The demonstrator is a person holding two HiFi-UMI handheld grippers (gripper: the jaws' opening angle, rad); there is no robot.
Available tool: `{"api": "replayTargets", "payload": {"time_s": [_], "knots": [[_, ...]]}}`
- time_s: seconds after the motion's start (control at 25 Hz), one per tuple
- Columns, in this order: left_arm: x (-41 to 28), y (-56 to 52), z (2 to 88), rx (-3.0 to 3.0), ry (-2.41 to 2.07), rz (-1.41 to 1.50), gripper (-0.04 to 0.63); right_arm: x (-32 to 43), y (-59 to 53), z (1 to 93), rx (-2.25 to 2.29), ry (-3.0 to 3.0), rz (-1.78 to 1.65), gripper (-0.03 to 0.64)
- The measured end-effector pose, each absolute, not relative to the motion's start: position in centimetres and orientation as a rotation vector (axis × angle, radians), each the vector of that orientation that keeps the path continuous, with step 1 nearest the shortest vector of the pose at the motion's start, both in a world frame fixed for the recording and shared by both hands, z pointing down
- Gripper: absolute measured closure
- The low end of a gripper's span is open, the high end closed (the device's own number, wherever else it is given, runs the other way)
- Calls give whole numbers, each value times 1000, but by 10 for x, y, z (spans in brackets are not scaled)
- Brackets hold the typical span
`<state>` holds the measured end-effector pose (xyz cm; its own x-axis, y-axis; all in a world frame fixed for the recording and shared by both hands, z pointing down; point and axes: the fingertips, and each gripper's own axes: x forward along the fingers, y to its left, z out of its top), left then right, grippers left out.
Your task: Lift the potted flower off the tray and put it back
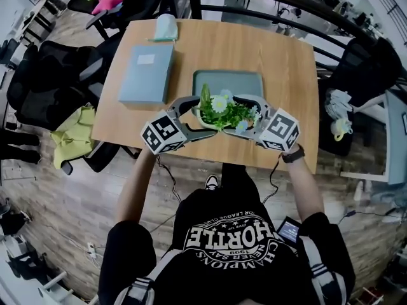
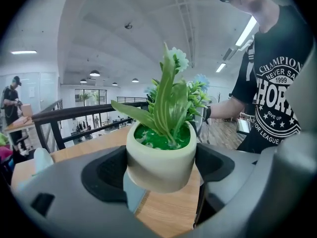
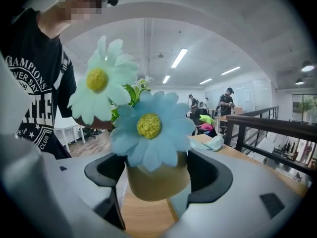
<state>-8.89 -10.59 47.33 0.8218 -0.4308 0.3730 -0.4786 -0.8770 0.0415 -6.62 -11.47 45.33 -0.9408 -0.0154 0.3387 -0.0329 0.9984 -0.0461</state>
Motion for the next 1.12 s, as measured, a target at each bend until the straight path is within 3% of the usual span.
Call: {"api": "replayTargets", "payload": {"time_s": [1.12], "knots": [[-146, -261, 596, 2689, -838, 583, 145, -126, -276, 574, -118, -2695, 110, 209]]}}
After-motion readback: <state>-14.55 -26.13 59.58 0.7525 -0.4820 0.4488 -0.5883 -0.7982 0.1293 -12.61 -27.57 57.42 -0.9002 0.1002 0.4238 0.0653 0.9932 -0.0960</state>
